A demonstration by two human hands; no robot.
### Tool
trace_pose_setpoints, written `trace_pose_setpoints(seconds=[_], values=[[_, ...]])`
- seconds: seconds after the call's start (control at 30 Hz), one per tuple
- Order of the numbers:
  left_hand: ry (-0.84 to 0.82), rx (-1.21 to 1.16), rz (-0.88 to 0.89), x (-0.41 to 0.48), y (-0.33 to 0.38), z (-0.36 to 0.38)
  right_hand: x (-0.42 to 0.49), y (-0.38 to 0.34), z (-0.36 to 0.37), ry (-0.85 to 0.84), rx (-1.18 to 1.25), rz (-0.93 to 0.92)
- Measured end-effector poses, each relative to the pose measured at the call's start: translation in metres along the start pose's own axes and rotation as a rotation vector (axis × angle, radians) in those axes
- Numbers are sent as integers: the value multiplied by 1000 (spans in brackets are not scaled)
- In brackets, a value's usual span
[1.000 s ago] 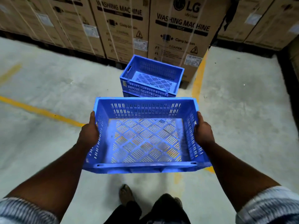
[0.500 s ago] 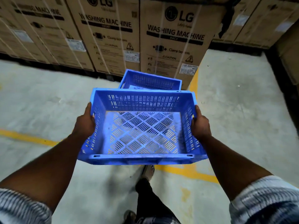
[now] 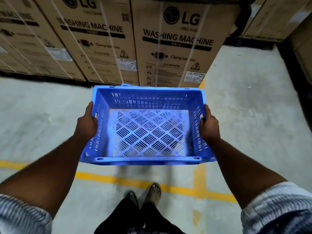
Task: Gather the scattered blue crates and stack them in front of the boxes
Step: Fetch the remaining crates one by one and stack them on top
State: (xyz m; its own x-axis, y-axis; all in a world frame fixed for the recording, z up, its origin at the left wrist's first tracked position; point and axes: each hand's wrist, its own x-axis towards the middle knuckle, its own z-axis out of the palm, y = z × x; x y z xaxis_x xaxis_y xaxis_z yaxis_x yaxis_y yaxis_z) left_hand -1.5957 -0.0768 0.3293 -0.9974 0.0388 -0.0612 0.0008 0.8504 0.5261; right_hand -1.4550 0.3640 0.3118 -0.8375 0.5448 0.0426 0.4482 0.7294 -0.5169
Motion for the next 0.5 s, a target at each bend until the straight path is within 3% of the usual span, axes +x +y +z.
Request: trace_pose_setpoints(seconds=[0.5], values=[[-104, -27, 7, 157, 9, 42, 104, -29, 53, -1, -37, 110]])
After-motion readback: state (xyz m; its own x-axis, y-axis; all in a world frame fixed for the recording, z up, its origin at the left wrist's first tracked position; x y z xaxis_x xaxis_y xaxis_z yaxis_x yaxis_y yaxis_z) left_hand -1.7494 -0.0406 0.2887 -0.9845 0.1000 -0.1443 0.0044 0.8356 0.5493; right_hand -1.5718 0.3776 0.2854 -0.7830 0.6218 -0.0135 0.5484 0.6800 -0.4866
